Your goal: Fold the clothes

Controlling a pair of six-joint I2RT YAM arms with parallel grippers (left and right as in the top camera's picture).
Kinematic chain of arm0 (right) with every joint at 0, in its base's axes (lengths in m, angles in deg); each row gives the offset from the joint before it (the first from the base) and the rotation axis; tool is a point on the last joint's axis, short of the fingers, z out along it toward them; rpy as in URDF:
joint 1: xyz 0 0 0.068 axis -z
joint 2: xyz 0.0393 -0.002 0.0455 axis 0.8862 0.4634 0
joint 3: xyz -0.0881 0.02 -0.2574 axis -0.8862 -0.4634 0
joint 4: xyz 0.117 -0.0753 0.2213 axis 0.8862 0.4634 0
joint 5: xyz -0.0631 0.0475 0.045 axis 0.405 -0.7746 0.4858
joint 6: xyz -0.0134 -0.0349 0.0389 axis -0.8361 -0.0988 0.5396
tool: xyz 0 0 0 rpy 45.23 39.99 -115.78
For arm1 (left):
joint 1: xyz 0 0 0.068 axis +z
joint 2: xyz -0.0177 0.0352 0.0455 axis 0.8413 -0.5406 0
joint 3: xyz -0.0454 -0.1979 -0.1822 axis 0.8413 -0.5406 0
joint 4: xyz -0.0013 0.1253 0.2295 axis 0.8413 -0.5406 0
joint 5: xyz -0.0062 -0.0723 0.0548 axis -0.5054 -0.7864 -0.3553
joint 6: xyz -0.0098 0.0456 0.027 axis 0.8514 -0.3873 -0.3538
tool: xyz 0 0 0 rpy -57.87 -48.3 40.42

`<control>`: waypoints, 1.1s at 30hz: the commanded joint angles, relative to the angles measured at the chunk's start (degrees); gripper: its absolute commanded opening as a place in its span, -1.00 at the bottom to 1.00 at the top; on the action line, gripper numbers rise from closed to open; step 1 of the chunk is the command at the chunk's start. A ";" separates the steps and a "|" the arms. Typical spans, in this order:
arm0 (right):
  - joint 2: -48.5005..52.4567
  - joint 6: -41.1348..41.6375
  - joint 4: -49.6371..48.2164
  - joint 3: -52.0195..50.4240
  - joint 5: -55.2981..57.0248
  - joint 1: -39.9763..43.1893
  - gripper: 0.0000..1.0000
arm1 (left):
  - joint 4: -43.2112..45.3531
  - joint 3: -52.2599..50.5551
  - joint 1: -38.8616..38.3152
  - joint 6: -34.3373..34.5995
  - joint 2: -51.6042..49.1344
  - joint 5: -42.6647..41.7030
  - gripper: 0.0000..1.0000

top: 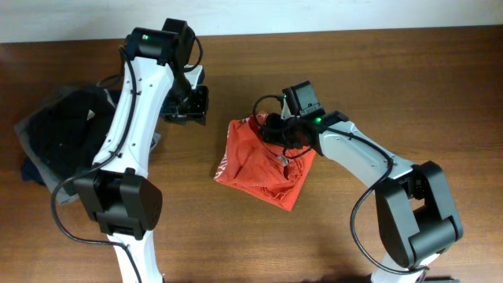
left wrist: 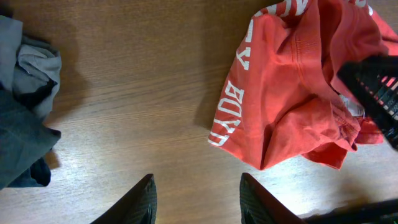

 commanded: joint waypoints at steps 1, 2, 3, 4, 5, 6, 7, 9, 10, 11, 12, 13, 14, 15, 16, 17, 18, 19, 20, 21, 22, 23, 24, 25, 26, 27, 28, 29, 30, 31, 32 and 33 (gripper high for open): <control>0.39 2.91 -2.01 0.22 0.70 -0.50 -0.49 | -0.13 0.63 0.00 -0.74 0.96 -0.81 -0.13; 0.39 3.17 -1.99 0.22 0.83 -0.50 -0.62 | -0.26 0.63 0.00 -0.74 0.96 -0.81 -0.13; 0.39 3.23 -1.92 0.22 0.87 -0.50 -0.72 | -0.28 0.61 0.00 -0.74 0.96 -0.81 -0.14; 0.39 3.17 -1.79 0.22 0.90 -0.48 -0.92 | -0.28 0.61 0.00 -0.74 0.96 -0.81 -0.14; 0.26 2.84 -1.36 0.22 1.03 -0.37 -0.92 | -0.28 0.61 0.00 -0.76 0.96 -0.81 -0.14; -0.24 2.34 -0.09 0.22 1.55 0.11 -0.92 | -0.28 0.63 0.00 -0.76 0.96 -0.81 -0.14; -0.79 2.34 1.36 0.22 2.45 0.68 -0.92 | -0.31 0.61 0.00 -0.74 0.96 -0.81 -0.14; -2.16 1.95 4.22 0.22 4.20 1.95 -0.92 | -0.31 0.61 0.00 -0.76 0.96 -0.81 -0.13; -3.08 0.44 5.70 0.22 5.01 2.89 -0.92 | -0.31 0.63 0.00 -0.76 0.96 -0.81 -0.14; -3.89 -0.85 6.99 0.22 5.51 3.72 -0.92 | -0.28 0.61 0.00 -0.76 0.96 -0.81 -0.14; -4.79 -2.36 8.46 0.22 5.90 4.68 -0.92 | -0.26 0.61 0.00 -0.76 0.96 -0.81 -0.14; -5.64 -3.89 9.84 0.22 6.23 5.66 -0.92 | -0.22 0.61 0.00 -0.76 0.96 -0.81 -0.14; -6.25 -5.27 10.93 0.22 6.43 6.47 -0.92 | -0.24 0.63 0.00 -0.81 0.96 -0.81 -0.14; -7.02 -6.84 12.37 0.22 6.67 7.54 -0.92 | -0.24 0.61 0.00 -1.22 0.96 -0.81 -0.13; -7.54 -7.82 13.44 0.22 7.13 8.46 -0.92 | -0.26 0.61 0.00 -1.49 0.96 -0.79 -0.14; -8.09 -8.24 14.67 0.22 7.89 9.66 -0.92 | -0.28 0.61 0.00 -1.60 0.96 -0.79 -0.14; -8.35 -8.24 15.45 0.22 8.48 10.54 -0.92 | -0.31 0.63 0.00 -1.60 0.96 -0.81 -0.13; -8.52 -9.55 16.33 0.22 8.55 13.11 -0.92 | -0.35 0.63 0.00 -2.08 0.96 -0.83 -0.14; -8.52 -9.55 16.59 0.22 8.74 13.94 -0.92 | -0.52 0.61 -0.07 -2.75 0.96 -0.85 -0.13; -8.52 -9.57 16.57 0.22 8.83 15.02 -0.92 | -0.98 0.63 -0.35 -4.00 0.96 -0.85 -0.13; -8.52 -9.57 16.20 0.22 9.14 15.65 -0.92 | -1.29 0.61 -0.66 -4.55 0.96 -0.83 -0.12; -8.50 -9.75 15.54 0.22 9.79 16.15 -0.92 | -1.68 0.61 -1.07 -5.27 0.96 -0.83 -0.12; -8.52 -9.75 14.91 0.22 10.99 16.57 -0.92 | -1.97 0.61 -1.46 -5.92 0.96 -0.83 -0.12; -8.52 -9.73 14.34 0.22 12.33 16.98 -0.92 | -2.21 0.63 -1.99 -6.36 0.96 -0.81 -0.11; -8.50 -9.75 13.40 0.22 14.05 17.59 -0.92 | -2.45 0.63 -2.69 -6.78 0.96 -0.83 -0.10; -8.52 -10.27 12.68 0.22 14.43 18.01 -0.92 | -2.67 0.61 -3.21 -6.93 0.96 -0.81 -0.02; -8.52 -11.87 11.76 0.22 14.38 18.45 -0.78 | -3.04 0.63 -3.87 -7.19 0.96 -0.76 -0.01; -8.50 -12.35 11.74 0.22 14.36 18.60 -0.58 | -3.10 0.61 -4.13 -7.21 0.96 -0.76 0.01; -8.52 -13.38 11.72 0.22 14.32 18.73 -0.27 | -3.37 0.61 -4.57 -7.37 0.96 -0.79 0.01; -8.52 -14.64 12.02 0.22 13.88 18.93 -0.21 | -3.48 0.61 -4.83 -7.39 0.96 -0.74 0.01; -8.59 -16.02 12.74 0.22 13.40 19.04 -0.18 | -3.48 0.61 -5.09 -7.39 0.96 -0.52 0.01; -8.74 -16.94 14.01 0.22 13.38 19.19 -0.17 | -3.48 0.61 -5.20 -7.39 0.96 -0.33 0.02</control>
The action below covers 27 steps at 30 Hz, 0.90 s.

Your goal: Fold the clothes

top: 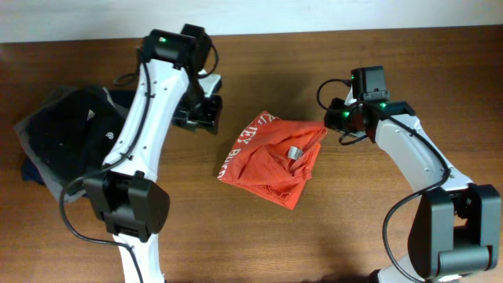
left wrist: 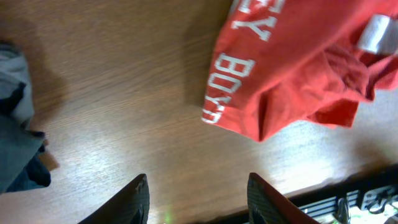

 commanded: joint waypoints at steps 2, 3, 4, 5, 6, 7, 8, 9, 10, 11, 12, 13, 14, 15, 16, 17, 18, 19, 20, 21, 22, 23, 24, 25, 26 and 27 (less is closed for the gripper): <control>-1.84 -7.41 3.67 0.22 -1.70 1.03 -0.18 | -0.22 0.63 -0.57 -1.66 0.96 -0.15 0.02; -2.21 -10.12 4.31 0.22 -4.35 1.01 -0.19 | -0.20 0.61 -0.57 -1.66 0.96 -0.13 0.02; -2.95 -14.36 4.79 0.22 -8.76 0.85 -0.20 | -0.17 0.61 -0.50 -1.66 0.96 -0.11 0.02; -4.15 -21.29 5.70 0.22 -16.96 0.15 -0.20 | -0.02 0.63 -0.44 -1.68 0.96 0.15 0.02; -4.92 -24.37 6.67 0.22 -21.44 -0.68 -0.20 | 0.11 0.63 -0.39 -1.68 0.96 0.72 0.02; -5.46 -25.88 7.63 0.22 -23.93 -1.51 -0.19 | 0.20 0.63 -0.31 -1.66 0.96 1.36 0.03; -5.92 -26.71 10.38 0.22 -25.27 -3.85 -0.20 | 0.24 0.63 0.04 -1.64 0.96 2.45 0.03; -5.90 -27.47 12.02 0.22 -25.22 -5.42 -0.20 | 0.22 0.63 0.26 -1.66 0.96 2.47 0.03; -5.70 -28.85 13.70 0.20 -25.03 -7.17 -0.21 | 0.17 0.63 0.61 -1.64 0.96 2.43 0.03; -5.44 -29.90 14.62 0.09 -24.79 -8.90 -0.21 | 0.15 0.63 0.92 -1.64 0.98 2.43 0.03; -5.22 -30.49 15.28 -0.09 -24.09 -10.93 -0.21 | 0.17 0.63 1.29 -1.62 0.98 2.43 0.03; -5.05 -30.49 15.30 -0.50 -22.32 -13.14 -0.20 | 0.20 0.63 1.75 -1.60 1.01 2.40 0.03; -4.96 -30.49 15.10 -0.85 -19.96 -14.93 -0.20 | 0.20 0.63 2.03 -1.57 1.03 2.38 0.03; -4.74 -30.47 14.84 -1.14 -17.05 -16.72 -0.20 | 0.17 0.63 2.25 -1.57 1.03 2.38 0.03; -4.42 -30.45 14.58 -1.36 -13.99 -18.62 -0.19 | 0.00 0.63 2.58 -1.55 1.09 2.38 0.03; -4.11 -30.42 14.49 -1.42 -12.07 -19.96 -0.19 | -0.11 0.63 2.93 -1.53 1.25 2.36 0.03; -3.65 -30.40 14.34 -1.42 -10.56 -20.98 -0.19 | -0.22 0.63 3.23 -1.40 1.31 2.36 0.03; -3.26 -30.16 14.12 -1.42 -9.20 -21.81 -0.19 | -0.22 0.63 3.54 -1.40 1.62 2.25 0.03; -2.73 -29.94 13.86 -1.42 -7.30 -22.49 -0.19 | -0.20 0.63 3.80 -1.40 1.86 2.14 0.03; -2.36 -29.92 13.53 -1.42 -5.92 -22.82 -0.18 | -0.20 0.63 3.98 -1.40 2.16 2.14 0.03; -2.01 -29.90 13.07 -1.44 -4.70 -22.86 -0.16 | -0.15 0.63 4.17 -1.40 2.51 2.16 0.03; -1.46 -29.77 12.35 -1.49 -3.43 -22.84 -0.14 | -0.04 0.63 4.39 -1.40 2.91 2.16 0.03; -1.11 -29.79 11.65 -1.53 -2.95 -22.75 -0.14 | 0.07 0.63 4.55 -1.40 3.32 2.16 0.03; -0.55 -29.79 10.93 -1.55 -2.82 -22.62 -0.14 | 0.20 0.63 4.63 -1.40 3.61 2.16 0.03; -0.07 -29.79 10.08 -1.57 -2.91 -22.58 -0.14 | 0.26 0.63 4.66 -1.40 4.02 2.19 0.03; 0.48 -29.79 9.49 -1.57 -2.91 -22.60 -0.14 | 0.35 0.63 4.66 -1.42 4.26 2.19 0.03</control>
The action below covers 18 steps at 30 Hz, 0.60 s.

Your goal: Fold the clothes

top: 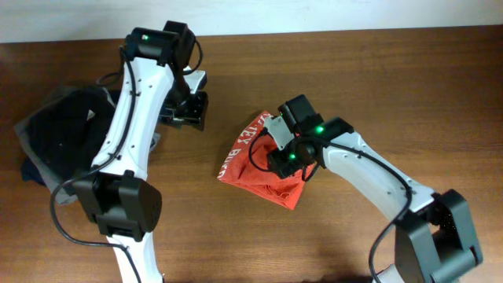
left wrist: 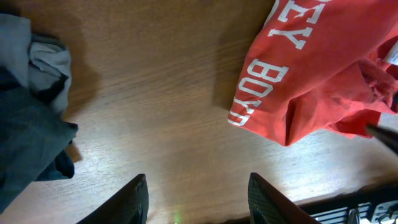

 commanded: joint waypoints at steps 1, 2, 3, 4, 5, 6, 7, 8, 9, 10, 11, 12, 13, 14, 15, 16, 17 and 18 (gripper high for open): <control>1.88 -0.48 -1.46 -0.52 3.74 0.13 -0.15 | 0.35 0.63 0.28 -0.68 3.76 0.22 0.04; 2.38 -0.48 -1.81 -0.52 3.74 0.02 -0.17 | 0.42 0.63 0.28 -0.68 3.96 0.22 0.03; 2.56 -0.48 -1.86 -0.52 3.69 -0.09 -0.19 | 0.50 0.63 0.28 -0.68 4.17 0.22 0.04; 2.84 -0.46 -1.84 -0.55 3.34 -0.07 -0.24 | 0.57 0.63 0.28 -0.68 4.35 0.22 0.04; 2.95 -0.48 -1.81 -0.70 2.58 -0.09 -0.39 | 0.66 0.63 0.31 -0.68 4.50 0.22 0.04; 2.95 -0.46 -1.73 -0.87 1.70 -0.09 -0.54 | 0.74 0.63 0.31 -0.70 4.57 0.22 0.04; 2.95 -0.46 -1.46 -1.07 0.72 -0.09 -0.70 | 0.79 0.63 0.35 -0.70 4.66 0.24 0.04; 2.95 -0.46 -0.59 -1.09 0.20 -0.07 -0.84 | 0.79 0.63 0.37 -0.68 4.72 0.22 0.04; 2.86 -0.46 0.76 -1.09 0.04 -0.07 -0.92 | 0.74 0.63 0.39 -0.70 4.79 0.22 0.04; 2.47 -0.46 2.29 -1.09 0.04 -0.07 -0.92 | 0.74 0.63 0.39 -0.70 4.79 0.24 0.04; 1.99 -0.46 3.80 -1.09 0.07 0.00 -0.92 | 0.76 0.63 0.39 -0.70 4.81 0.24 0.04; 1.11 -0.48 5.51 -1.09 0.11 0.00 -0.92 | 0.79 0.63 0.39 -0.70 4.83 0.28 0.04; 0.17 -0.48 6.97 -1.09 0.17 0.00 -0.92 | 0.94 0.63 0.39 -0.70 4.83 0.44 0.04; -0.87 -0.46 8.66 -1.09 0.39 0.00 -0.92 | 1.18 0.63 0.39 -0.70 4.83 0.44 0.04; -2.05 -0.42 11.06 -1.05 1.03 0.00 -0.92 | 1.40 0.63 0.39 -0.70 4.83 0.44 0.04; -2.71 -0.44 12.44 -1.05 1.20 -0.02 -0.92 | 1.53 0.63 0.39 -0.70 4.83 0.44 0.04; -3.52 -0.37 14.49 -1.05 1.16 -0.02 -0.92 | 1.70 0.63 0.39 -0.70 4.83 0.44 0.05; -4.04 -0.09 15.93 -1.05 1.16 -0.02 -0.92 | 1.84 0.63 0.39 -0.70 4.83 0.44 0.04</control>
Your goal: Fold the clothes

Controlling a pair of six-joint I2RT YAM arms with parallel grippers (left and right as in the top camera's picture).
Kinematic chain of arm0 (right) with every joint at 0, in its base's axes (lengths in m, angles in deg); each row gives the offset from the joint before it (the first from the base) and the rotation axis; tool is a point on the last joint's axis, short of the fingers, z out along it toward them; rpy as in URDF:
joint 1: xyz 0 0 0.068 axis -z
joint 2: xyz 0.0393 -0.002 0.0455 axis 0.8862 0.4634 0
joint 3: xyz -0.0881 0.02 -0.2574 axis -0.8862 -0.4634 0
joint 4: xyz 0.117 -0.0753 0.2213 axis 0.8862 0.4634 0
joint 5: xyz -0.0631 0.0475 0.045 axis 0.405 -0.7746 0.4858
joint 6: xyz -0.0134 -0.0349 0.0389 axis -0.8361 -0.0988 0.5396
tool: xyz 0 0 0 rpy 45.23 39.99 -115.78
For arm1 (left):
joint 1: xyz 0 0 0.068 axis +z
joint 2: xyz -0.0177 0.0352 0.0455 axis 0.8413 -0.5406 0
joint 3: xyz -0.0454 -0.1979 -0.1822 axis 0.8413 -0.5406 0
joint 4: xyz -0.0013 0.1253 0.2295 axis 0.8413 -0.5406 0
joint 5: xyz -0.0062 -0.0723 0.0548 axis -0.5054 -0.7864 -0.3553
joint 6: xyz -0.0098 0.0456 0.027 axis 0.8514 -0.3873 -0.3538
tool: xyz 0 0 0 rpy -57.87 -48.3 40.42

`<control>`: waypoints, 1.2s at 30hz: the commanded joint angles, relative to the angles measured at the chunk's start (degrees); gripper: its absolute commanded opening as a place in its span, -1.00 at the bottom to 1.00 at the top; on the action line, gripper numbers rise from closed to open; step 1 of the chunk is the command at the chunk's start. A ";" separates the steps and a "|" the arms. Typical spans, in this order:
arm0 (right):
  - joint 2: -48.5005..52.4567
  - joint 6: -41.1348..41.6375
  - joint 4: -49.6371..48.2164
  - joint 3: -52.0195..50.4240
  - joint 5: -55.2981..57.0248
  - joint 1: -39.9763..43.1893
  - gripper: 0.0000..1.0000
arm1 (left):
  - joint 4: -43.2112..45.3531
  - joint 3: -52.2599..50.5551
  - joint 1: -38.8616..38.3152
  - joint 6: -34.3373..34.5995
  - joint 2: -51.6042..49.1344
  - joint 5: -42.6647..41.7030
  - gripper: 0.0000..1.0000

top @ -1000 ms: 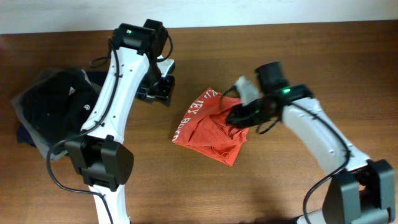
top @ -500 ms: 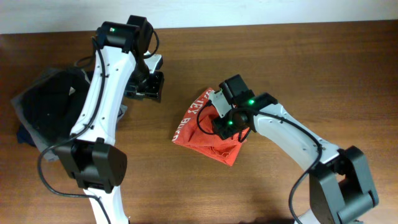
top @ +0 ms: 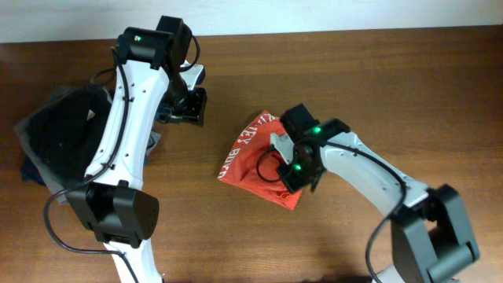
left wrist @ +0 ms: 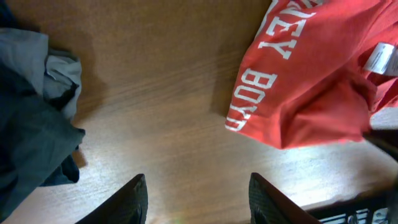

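A crumpled red garment (top: pixel 247 153) with white lettering lies mid-table. In the left wrist view the garment (left wrist: pixel 311 93) shows a white label (left wrist: pixel 378 59) near its right edge. My right gripper (top: pixel 295 171) sits low on the garment's front right part; the overhead view does not show how its jaws stand. My left gripper (top: pixel 189 106) hovers behind and left of the garment. In its own view the left gripper (left wrist: pixel 196 177) is open, with only bare wood between the fingers (left wrist: pixel 137 196).
A heap of dark and grey clothes (top: pixel 55 137) lies at the table's left side, and its edge of dark and grey clothes (left wrist: pixel 31 124) shows in the left wrist view. The brown wooden table (top: pixel 409 86) stretches to the right and front.
My right gripper has moved from the garment's middle to its front right part. The garment's near edge looks flatter in the left wrist view. My left gripper stays open, barely moved.
First my right gripper was on the back of the bunched garment. Then it stood clear to the right, with the garment spread wider and its label showing. It then returned onto the garment's middle and is now at the front right part. The left gripper stayed open throughout.
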 commanded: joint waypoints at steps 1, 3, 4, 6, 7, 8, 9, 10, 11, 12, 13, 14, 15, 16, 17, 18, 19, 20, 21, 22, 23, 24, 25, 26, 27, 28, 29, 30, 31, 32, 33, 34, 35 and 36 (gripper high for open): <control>-4.57 0.76 3.28 -0.09 0.24 -0.07 -0.92 | 0.57 0.63 0.35 -0.70 2.01 0.42 0.06; -4.76 1.70 6.03 -0.11 0.22 -0.07 -0.92 | 1.07 0.63 0.35 -0.70 2.01 0.42 0.12; -4.74 2.03 7.10 -0.15 0.24 -0.07 -0.92 | 1.22 0.63 0.35 -0.70 2.01 0.42 0.12; -4.74 2.54 9.16 -0.50 0.20 -0.07 -0.92 | 1.25 0.63 0.35 -0.70 2.01 0.42 0.13; -4.74 2.54 9.90 -0.50 0.20 -0.07 -0.92 | 1.27 0.63 0.35 -0.70 2.01 0.42 0.14; -4.74 2.54 10.54 -0.52 0.20 -0.07 -0.91 | 1.36 0.63 0.35 -0.70 2.01 0.42 0.15; -4.74 2.54 11.21 -0.52 0.17 -0.07 -0.85 | 1.42 0.63 0.35 -0.70 2.01 0.42 0.15; -4.74 2.51 11.78 -0.52 0.20 -0.07 -0.79 | 1.49 0.63 0.37 -0.70 2.01 0.44 0.15; -4.74 2.49 12.50 -0.52 0.22 -0.07 -0.74 | 1.60 0.63 0.37 -0.70 2.01 0.44 0.15; -4.74 2.49 13.42 -0.52 0.24 -0.07 -0.69 | 1.64 0.63 0.37 -0.70 2.01 0.44 0.17; -4.74 2.54 14.25 -0.52 0.28 -0.07 -0.63 | 1.68 0.63 0.37 -0.70 2.01 0.44 0.18; -4.74 2.91 14.69 -0.52 0.28 -0.07 -0.63 | 1.70 0.63 0.35 -0.70 2.01 0.42 0.17; -4.74 4.44 14.75 -0.52 0.94 -0.07 -0.62 | 1.70 0.63 0.35 -0.70 2.01 0.44 0.17; -4.76 6.38 14.53 -0.52 2.29 -0.07 -0.62 | 1.73 0.63 0.37 -0.70 2.01 0.44 0.18; -4.76 8.37 13.94 -0.50 4.24 -0.07 -0.60 | 1.79 0.63 0.37 -0.72 2.01 0.44 0.18; -4.76 9.97 12.87 -0.52 5.95 -0.02 -0.52 | 1.84 0.63 0.35 -0.70 2.01 0.44 0.20; -4.76 10.75 11.04 -0.50 6.19 0.04 -0.47 | 1.86 0.63 0.35 -0.70 2.01 0.44 0.22; -4.76 10.73 9.01 -0.50 5.27 0.07 -0.43 | 1.90 0.63 0.35 -0.70 2.01 0.44 0.22; -4.76 10.73 6.58 -0.50 3.91 0.04 -0.31 | 1.99 0.63 0.35 -0.70 2.01 0.44 0.23; -4.70 10.93 3.19 -0.52 1.97 0.04 -0.17 | 2.23 0.63 0.37 -0.70 2.01 0.44 0.24; -4.39 11.82 0.04 -0.52 0.63 0.04 -0.08 | 2.45 0.63 0.37 -0.70 2.01 0.42 0.24; -4.11 12.57 -2.62 -0.52 -0.74 0.04 -0.06 | 2.58 0.63 0.35 -0.70 2.01 0.42 0.24; -3.39 13.60 -5.60 -0.52 -1.60 0.02 -0.06 | 2.67 0.63 0.35 -0.70 2.01 0.42 0.24; -2.84 14.80 -6.97 -0.52 -1.33 -0.07 -0.06 | 2.64 0.63 0.35 -0.70 2.01 0.42 0.25; -1.97 15.96 -7.80 -0.52 -1.31 -0.07 -0.06 | 2.58 0.63 0.35 -0.70 2.01 0.42 0.25; -1.33 16.68 -8.04 -0.52 -1.31 -0.04 -0.06 | 2.47 0.63 0.35 -0.70 2.01 0.42 0.25; -0.04 17.81 -8.04 -0.52 -0.48 0.02 -0.08 | 2.38 0.63 0.35 -0.70 2.01 0.42 0.24; 0.76 18.97 -7.76 -0.52 0.79 0.00 -0.09 | 2.40 0.63 0.35 -0.70 2.01 0.42 0.24; 1.46 19.80 -7.43 -0.52 1.97 0.00 -0.18 | 2.45 0.63 0.35 -0.70 2.01 0.42 0.24; 2.10 20.68 -6.91 -0.52 2.95 0.00 -0.52 | 2.47 0.63 0.35 -0.70 2.01 0.42 0.24; 2.56 21.07 -5.92 -0.52 3.13 0.00 -0.81 | 2.47 0.63 0.35 -0.70 2.01 0.42 0.24; 2.67 21.05 -4.92 -0.52 3.04 0.00 -0.92 | 2.45 0.63 0.35 -0.70 2.01 0.42 0.24; 2.64 21.03 -3.80 -0.52 3.26 0.00 -0.92 | 2.45 0.63 0.35 -0.70 2.01 0.42 0.24; 2.51 21.03 -2.36 -0.52 3.72 -0.02 -0.92 | 2.47 0.63 0.35 -0.70 2.01 0.42 0.24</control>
